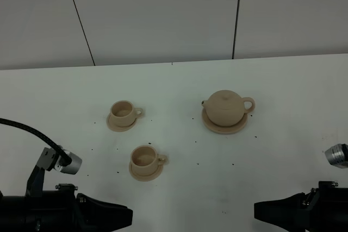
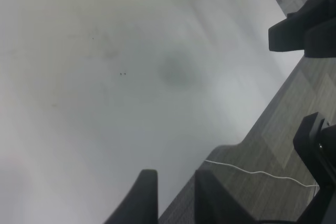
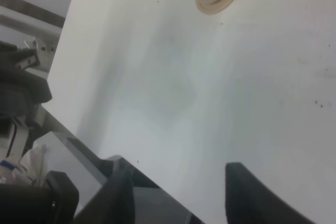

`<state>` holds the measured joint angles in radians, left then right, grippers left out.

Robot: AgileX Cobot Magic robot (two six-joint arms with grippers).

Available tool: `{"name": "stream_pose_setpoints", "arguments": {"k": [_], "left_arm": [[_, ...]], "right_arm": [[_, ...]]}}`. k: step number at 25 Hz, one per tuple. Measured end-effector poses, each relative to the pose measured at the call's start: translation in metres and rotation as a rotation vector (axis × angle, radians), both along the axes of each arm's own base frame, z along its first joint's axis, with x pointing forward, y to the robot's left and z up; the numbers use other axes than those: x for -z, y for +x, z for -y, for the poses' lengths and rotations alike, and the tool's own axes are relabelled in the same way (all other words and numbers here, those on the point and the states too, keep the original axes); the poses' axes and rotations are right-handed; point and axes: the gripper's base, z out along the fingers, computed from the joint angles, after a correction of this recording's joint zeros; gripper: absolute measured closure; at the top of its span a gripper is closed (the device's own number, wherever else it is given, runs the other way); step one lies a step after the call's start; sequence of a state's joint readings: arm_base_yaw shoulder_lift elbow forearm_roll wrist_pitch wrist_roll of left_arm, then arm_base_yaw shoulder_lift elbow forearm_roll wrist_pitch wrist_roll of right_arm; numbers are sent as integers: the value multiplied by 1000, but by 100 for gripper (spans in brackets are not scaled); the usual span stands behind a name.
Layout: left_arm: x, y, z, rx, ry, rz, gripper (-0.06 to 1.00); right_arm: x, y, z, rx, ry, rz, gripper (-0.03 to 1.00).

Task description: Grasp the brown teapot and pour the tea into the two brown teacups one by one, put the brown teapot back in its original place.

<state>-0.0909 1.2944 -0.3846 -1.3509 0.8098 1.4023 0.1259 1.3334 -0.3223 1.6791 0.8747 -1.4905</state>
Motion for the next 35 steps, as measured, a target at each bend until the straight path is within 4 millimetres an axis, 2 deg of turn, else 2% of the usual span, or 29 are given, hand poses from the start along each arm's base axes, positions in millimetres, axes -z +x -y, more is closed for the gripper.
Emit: {"name": "stream_pose_setpoints", "arguments": {"k": [12, 21, 26, 32, 35], "left_arm": [[-5, 3, -3, -59, 20, 59, 70], [-45, -4, -6, -107, 21, 262, 70], [-48, -13, -17, -174, 153, 223, 70], [-73, -21, -32, -279, 317, 157, 70], [-82, -32, -41, -326, 407, 53, 70]], "right_arm": [[-2, 3, 0, 25, 19, 19, 57], [-14, 15, -2, 30, 30, 75, 57], [-20, 20, -2, 22, 32, 102, 57], [-23, 22, -3, 18, 30, 113, 57], [-23, 22, -3, 18, 30, 113, 57]]}}
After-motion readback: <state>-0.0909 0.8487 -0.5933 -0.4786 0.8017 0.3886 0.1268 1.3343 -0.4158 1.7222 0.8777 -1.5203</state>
